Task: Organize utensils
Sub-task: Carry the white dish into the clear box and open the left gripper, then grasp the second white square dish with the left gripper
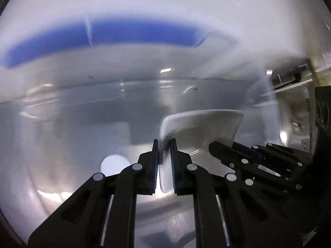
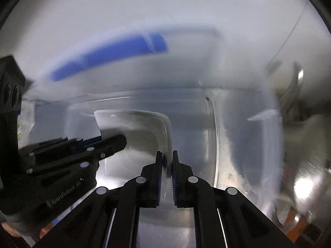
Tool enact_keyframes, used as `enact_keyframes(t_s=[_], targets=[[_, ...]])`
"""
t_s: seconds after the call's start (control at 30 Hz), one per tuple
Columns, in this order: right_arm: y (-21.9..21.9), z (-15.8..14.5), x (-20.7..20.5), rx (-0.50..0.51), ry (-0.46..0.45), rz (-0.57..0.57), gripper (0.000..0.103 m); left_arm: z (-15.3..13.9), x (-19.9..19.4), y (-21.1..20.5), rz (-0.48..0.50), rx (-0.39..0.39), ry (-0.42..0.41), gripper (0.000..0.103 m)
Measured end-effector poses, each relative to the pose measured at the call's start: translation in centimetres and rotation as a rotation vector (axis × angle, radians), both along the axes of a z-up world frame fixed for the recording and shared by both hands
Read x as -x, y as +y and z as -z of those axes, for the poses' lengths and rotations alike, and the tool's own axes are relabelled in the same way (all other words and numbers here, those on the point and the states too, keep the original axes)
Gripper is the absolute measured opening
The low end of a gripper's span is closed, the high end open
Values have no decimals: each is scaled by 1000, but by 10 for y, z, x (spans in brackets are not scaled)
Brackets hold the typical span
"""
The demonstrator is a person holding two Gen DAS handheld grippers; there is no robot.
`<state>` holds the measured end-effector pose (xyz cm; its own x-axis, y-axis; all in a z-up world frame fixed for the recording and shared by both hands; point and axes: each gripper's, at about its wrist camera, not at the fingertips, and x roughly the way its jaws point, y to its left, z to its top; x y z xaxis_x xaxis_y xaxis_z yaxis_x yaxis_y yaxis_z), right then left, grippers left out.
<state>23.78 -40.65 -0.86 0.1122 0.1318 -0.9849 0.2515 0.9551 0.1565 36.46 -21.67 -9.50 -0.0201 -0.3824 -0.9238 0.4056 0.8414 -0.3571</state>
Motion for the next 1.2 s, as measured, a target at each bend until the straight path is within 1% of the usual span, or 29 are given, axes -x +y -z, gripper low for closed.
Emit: enact_keyframes(t_s=[0.07, 0.17, 0.2, 0.23, 0.3, 0.37, 0.4, 0.43, 0.47, 0.5, 0.53, 0.57, 0.6, 0.63, 0.67, 0.7, 0.73, 0.77, 0.8, 0.83, 0.87, 0.9, 0.93, 0.97, 1.0, 1.03, 1.1, 1.17, 1.2], targets=[[-1, 19, -9, 11, 35, 2, 11, 17, -6, -6, -1, -11, 33, 8], [10, 36, -18, 55, 62, -46, 10, 39, -17, -7, -11, -31, 71, 10], [10, 41, -18, 51, 74, -50, 11, 43, -19, -6, -15, -37, 81, 10], [8, 51, -21, 37, 91, -52, 14, 48, -18, -6, -14, -46, 85, 10], [10, 59, -24, 34, 97, -43, 17, 47, -16, -9, -23, -37, 77, 10], [12, 51, -21, 63, 76, -68, 17, 42, -12, -8, -26, -45, 58, 10], [15, 38, -17, 96, 45, -91, 17, 32, -5, -6, -22, -56, 32, 11], [20, 16, -9, 125, -12, -131, 17, 13, 13, 1, -5, -66, -25, 15], [24, -13, 5, 133, -88, -175, 21, -12, 34, 9, 9, -53, -98, 17], [22, -46, 25, 125, -177, -204, 32, -31, 45, 11, 13, -39, -148, 26], [21, -72, 46, 117, -243, -218, 46, -67, 73, 18, 12, 10, -242, 43], [18, -95, 68, 113, -308, -225, 51, -91, 97, 23, 8, 48, -306, 55], [13, -124, 104, 112, -390, -228, 51, -118, 130, 32, 0, 106, -381, 74], [9, -138, 127, 113, -427, -230, 51, -130, 157, 43, -3, 149, -427, 76], [4, -150, 160, 114, -460, -233, 51, -145, 187, 50, -2, 183, -465, 76], [-1, -153, 180, 117, -469, -231, 51, -154, 223, 56, -9, 214, -487, 76], [-5, -151, 208, 122, -464, -227, 51, -155, 243, 60, -15, 240, -485, 76], [-10, -143, 231, 121, -442, -223, 51, -151, 271, 63, -23, 274, -468, 76], [-15, -128, 250, 120, -409, -223, 51, -145, 288, 66, -27, 287, -451, 76], [-18, -112, 264, 122, -373, -228, 51, -128, 314, 62, -32, 278, -420, 76], [-18, -95, 273, 120, -337, -232, 51, -116, 325, 57, -31, 267, -395, 76], [-22, -71, 282, 118, -270, -235, 51, -101, 335, 52, -29, 250, -369, 76], [-23, -57, 283, 111, -234, -240, 50, -77, 348, 44, -29, 206, -309, 76], [-25, -42, 285, 99, -198, -251, 50, -66, 351, 41, -26, 199, -259, 76], [-24, -34, 290, 93, -171, -259, 50, -45, 357, 35, -32, 196, -185, 75], [-26, -19, 292, 91, -136, -265, 49, -31, 359, 30, -44, 179, -147, 72], [-26, -4, 292, 73, -111, -270, 45, -14, 360, 25, -65, 159, -111, 68], [-27, 4, 288, 45, -103, -276, 45, -3, 366, 18, -104, 137, -103, 66], [-26, 8, 287, 41, -98, -281, 45, 0, 368, 14, -113, 128, -106, 61]])
